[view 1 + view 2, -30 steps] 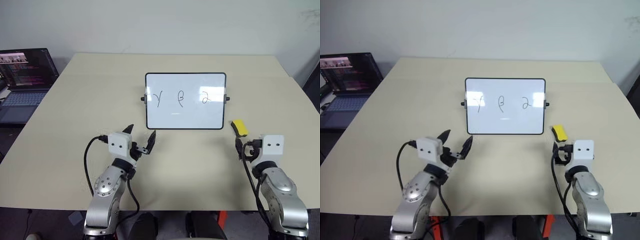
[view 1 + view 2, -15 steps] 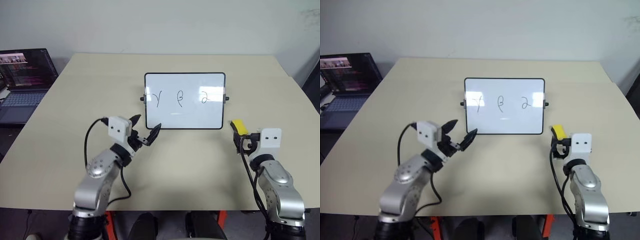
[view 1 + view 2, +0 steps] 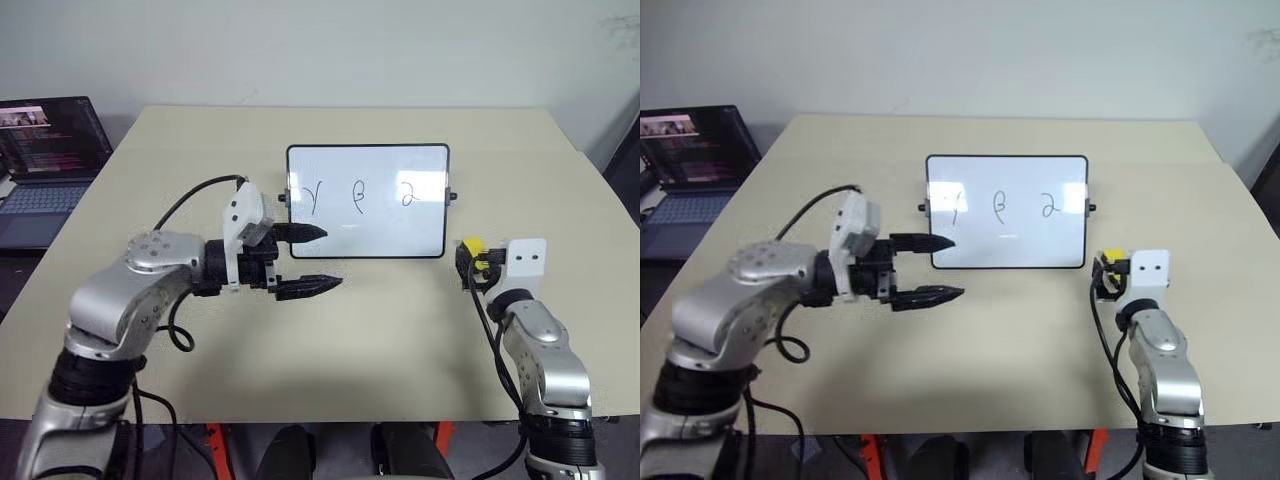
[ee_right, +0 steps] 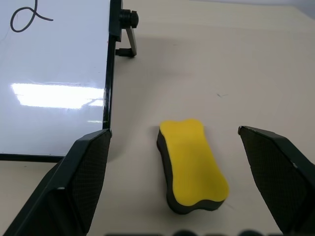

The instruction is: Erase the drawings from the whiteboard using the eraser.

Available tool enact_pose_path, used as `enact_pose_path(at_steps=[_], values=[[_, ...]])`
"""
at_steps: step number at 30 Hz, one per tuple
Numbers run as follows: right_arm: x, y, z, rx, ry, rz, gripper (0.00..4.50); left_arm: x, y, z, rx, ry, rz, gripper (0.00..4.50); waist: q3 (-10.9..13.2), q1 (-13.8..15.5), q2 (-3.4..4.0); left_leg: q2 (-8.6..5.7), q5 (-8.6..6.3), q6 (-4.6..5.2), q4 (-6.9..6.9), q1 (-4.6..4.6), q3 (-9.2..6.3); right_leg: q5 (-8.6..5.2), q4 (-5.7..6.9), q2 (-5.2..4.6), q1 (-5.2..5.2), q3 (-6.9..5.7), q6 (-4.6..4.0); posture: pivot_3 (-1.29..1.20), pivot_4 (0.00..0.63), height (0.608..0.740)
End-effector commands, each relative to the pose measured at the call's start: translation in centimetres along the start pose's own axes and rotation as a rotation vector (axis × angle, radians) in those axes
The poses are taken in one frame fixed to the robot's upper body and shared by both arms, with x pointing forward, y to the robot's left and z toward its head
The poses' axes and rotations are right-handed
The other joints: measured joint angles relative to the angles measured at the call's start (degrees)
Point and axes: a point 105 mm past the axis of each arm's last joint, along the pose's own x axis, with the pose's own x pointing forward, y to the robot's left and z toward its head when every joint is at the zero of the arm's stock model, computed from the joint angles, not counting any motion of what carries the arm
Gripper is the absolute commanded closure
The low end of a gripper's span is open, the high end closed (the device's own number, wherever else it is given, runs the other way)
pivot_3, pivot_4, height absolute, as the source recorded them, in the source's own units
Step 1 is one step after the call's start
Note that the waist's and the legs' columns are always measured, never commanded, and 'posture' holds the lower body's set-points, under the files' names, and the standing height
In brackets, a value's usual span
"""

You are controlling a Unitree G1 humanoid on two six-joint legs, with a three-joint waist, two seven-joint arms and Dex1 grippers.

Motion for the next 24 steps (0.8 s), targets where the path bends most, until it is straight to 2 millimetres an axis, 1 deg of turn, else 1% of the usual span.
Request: enact_pose_path(at_steps=[1,5,8,13,24], values=[[0.1,0.1,1.7,-0.005,-0.073,-0.001,0.02,-0.5,0.9,0.5,0.084,0.021,0.005,0.00,0.00,0.03,0.00,0.00,0.00,0.00,0.00,-0.01,-0.01,0.00,-0.01,0.00,0.00,-0.01,0.00,0.00,0.150,0.740],[0.2,0.1,1.7,-0.005,-0.075,-0.004,0.02,-1.0,2.5,0.9,0.139,0.012,0.054,0.00,0.01,0.05,0.00,0.00,0.00,0.00,0.01,-0.03,-0.01,0.00,-0.01,-0.01,-0.01,-0.01,0.00,0.00,0.150,0.740],[0.3,0.2,1.9,-0.008,-0.078,0.000,0.02,-1.4,4.2,1.2,0.214,-0.010,0.142,0.00,0.01,0.05,0.00,0.00,0.00,0.01,0.01,-0.03,-0.01,0.00,0.00,-0.01,-0.01,0.00,0.00,0.00,0.150,0.740],[0.7,0.4,2.1,-0.014,-0.081,0.013,0.02,-1.8,4.7,0.7,0.245,-0.001,0.152,0.00,0.01,-0.03,0.01,0.01,0.00,0.01,0.00,-0.05,-0.01,0.00,0.01,-0.01,-0.05,-0.01,0.00,0.00,0.150,0.740],[1.4,0.7,2.4,-0.023,-0.088,0.041,0.02,-2.7,5.7,0.1,0.270,0.020,0.186,0.00,0.01,-0.02,0.01,0.01,-0.01,0.01,0.02,-0.06,-0.01,0.00,0.03,-0.02,-0.05,-0.02,-0.01,0.00,0.150,0.740]])
